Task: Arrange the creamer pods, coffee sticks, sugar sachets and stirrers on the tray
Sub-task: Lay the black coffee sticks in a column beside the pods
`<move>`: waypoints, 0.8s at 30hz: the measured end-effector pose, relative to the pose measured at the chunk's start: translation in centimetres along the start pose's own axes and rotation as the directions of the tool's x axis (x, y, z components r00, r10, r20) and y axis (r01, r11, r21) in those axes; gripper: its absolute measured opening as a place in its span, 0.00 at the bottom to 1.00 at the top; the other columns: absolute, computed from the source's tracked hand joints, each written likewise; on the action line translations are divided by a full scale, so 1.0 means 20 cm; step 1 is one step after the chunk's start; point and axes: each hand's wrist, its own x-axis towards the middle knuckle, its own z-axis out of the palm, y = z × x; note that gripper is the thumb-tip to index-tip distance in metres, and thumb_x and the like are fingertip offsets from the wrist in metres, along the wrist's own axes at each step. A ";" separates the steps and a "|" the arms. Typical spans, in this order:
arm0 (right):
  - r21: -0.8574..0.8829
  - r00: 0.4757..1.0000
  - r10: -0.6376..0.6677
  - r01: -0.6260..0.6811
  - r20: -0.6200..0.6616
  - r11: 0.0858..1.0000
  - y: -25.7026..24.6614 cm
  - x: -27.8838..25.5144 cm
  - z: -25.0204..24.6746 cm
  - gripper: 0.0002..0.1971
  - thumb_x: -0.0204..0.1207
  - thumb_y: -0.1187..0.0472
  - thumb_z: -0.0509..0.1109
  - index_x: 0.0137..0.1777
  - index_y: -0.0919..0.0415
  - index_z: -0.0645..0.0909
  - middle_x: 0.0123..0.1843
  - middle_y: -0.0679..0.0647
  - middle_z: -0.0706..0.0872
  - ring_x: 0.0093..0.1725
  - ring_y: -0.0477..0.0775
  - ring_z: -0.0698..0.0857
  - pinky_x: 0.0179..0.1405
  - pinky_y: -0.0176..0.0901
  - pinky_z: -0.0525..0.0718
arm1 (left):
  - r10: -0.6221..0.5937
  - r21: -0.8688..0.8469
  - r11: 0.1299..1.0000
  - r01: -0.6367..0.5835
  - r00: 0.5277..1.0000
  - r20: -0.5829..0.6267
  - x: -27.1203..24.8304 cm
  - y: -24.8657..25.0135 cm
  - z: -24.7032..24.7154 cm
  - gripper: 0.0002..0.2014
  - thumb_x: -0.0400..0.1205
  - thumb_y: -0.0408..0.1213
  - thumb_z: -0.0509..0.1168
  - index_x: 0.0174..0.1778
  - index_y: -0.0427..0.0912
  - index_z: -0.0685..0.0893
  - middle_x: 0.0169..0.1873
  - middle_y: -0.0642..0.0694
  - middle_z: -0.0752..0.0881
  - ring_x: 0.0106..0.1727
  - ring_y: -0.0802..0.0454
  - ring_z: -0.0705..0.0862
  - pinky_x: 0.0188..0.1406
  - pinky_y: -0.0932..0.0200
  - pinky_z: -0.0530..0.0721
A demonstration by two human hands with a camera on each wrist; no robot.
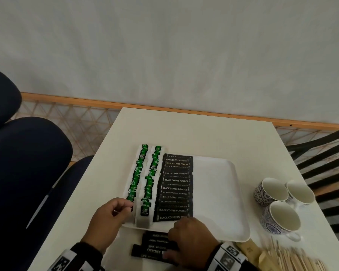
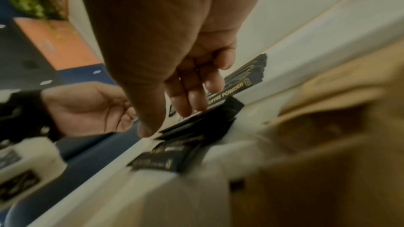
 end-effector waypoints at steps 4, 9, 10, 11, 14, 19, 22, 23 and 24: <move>-0.201 1.000 -0.006 0.012 0.028 0.979 -0.04 0.03 0.08 0.36 0.64 0.23 0.50 0.37 0.54 0.84 0.33 0.51 0.84 0.33 0.52 0.83 0.33 0.45 0.84 | -0.007 0.005 1.000 0.007 1.000 -0.002 -0.05 0.00 -0.03 0.09 0.79 0.26 0.67 0.40 0.44 0.89 0.30 0.49 0.86 0.31 0.51 0.77 0.33 0.60 0.77; -0.211 0.994 0.064 -0.043 0.092 0.976 -0.10 0.01 0.07 0.39 0.58 0.18 0.61 0.45 0.57 0.81 0.40 0.53 0.84 0.37 0.53 0.83 0.37 0.47 0.83 | -0.026 0.025 0.999 0.026 0.999 0.028 -0.12 0.01 -0.06 0.08 0.80 0.28 0.67 0.41 0.44 0.89 0.28 0.48 0.84 0.30 0.52 0.76 0.32 0.61 0.77; -0.221 0.996 0.055 -0.038 0.072 0.974 -0.12 0.00 0.07 0.39 0.57 0.19 0.62 0.45 0.57 0.81 0.40 0.53 0.84 0.37 0.54 0.83 0.37 0.49 0.84 | -0.035 0.031 0.999 0.034 0.999 0.040 -0.13 0.01 -0.07 0.08 0.80 0.28 0.67 0.41 0.43 0.89 0.27 0.48 0.84 0.30 0.52 0.76 0.31 0.61 0.77; -0.181 0.996 0.041 -0.025 0.082 0.983 -0.14 0.00 0.08 0.39 0.62 0.22 0.64 0.50 0.60 0.79 0.46 0.57 0.83 0.43 0.58 0.82 0.43 0.54 0.83 | -0.046 0.037 0.998 0.044 0.998 0.051 -0.14 0.01 -0.07 0.08 0.81 0.28 0.66 0.42 0.43 0.89 0.27 0.49 0.83 0.29 0.52 0.77 0.31 0.61 0.77; -0.124 0.999 0.043 -0.040 0.024 0.991 -0.17 -0.01 0.08 0.34 0.72 0.36 0.69 0.62 0.68 0.72 0.61 0.66 0.75 0.59 0.67 0.73 0.58 0.61 0.72 | -0.083 0.065 0.995 0.077 0.992 0.092 -0.18 0.00 -0.09 0.06 0.81 0.30 0.66 0.43 0.41 0.88 0.29 0.48 0.83 0.29 0.52 0.77 0.31 0.60 0.76; -0.066 0.992 0.095 -0.089 0.088 0.994 -0.23 -0.02 0.07 0.26 0.77 0.49 0.67 0.65 0.69 0.70 0.64 0.69 0.76 0.62 0.68 0.75 0.61 0.63 0.71 | -0.122 0.153 0.984 0.097 0.978 0.167 -0.22 -0.04 -0.09 0.04 0.81 0.35 0.67 0.43 0.42 0.87 0.31 0.47 0.85 0.29 0.54 0.79 0.31 0.61 0.77; -0.047 0.990 0.116 -0.113 0.080 0.993 -0.24 -0.03 0.10 0.20 0.80 0.54 0.62 0.64 0.70 0.71 0.61 0.69 0.79 0.60 0.70 0.77 0.58 0.62 0.72 | -0.130 0.224 0.971 0.080 0.966 0.221 -0.23 -0.06 -0.10 0.04 0.80 0.37 0.68 0.43 0.44 0.87 0.32 0.46 0.86 0.28 0.56 0.80 0.33 0.62 0.79; -0.037 0.988 0.130 -0.127 0.085 0.991 -0.25 -0.04 0.10 0.18 0.80 0.56 0.61 0.63 0.70 0.71 0.60 0.69 0.79 0.59 0.70 0.78 0.57 0.62 0.73 | -0.135 0.251 0.965 0.073 0.961 0.241 -0.24 -0.06 -0.10 0.04 0.80 0.38 0.68 0.43 0.45 0.87 0.33 0.45 0.86 0.28 0.57 0.81 0.34 0.62 0.79; -0.025 0.985 0.143 -0.141 0.093 0.990 -0.25 -0.04 0.10 0.17 0.80 0.57 0.61 0.62 0.70 0.72 0.59 0.69 0.80 0.58 0.70 0.79 0.56 0.61 0.74 | -0.141 0.275 0.959 0.068 0.956 0.257 -0.24 -0.07 -0.10 0.04 0.80 0.39 0.68 0.43 0.45 0.87 0.34 0.45 0.87 0.28 0.58 0.81 0.35 0.62 0.79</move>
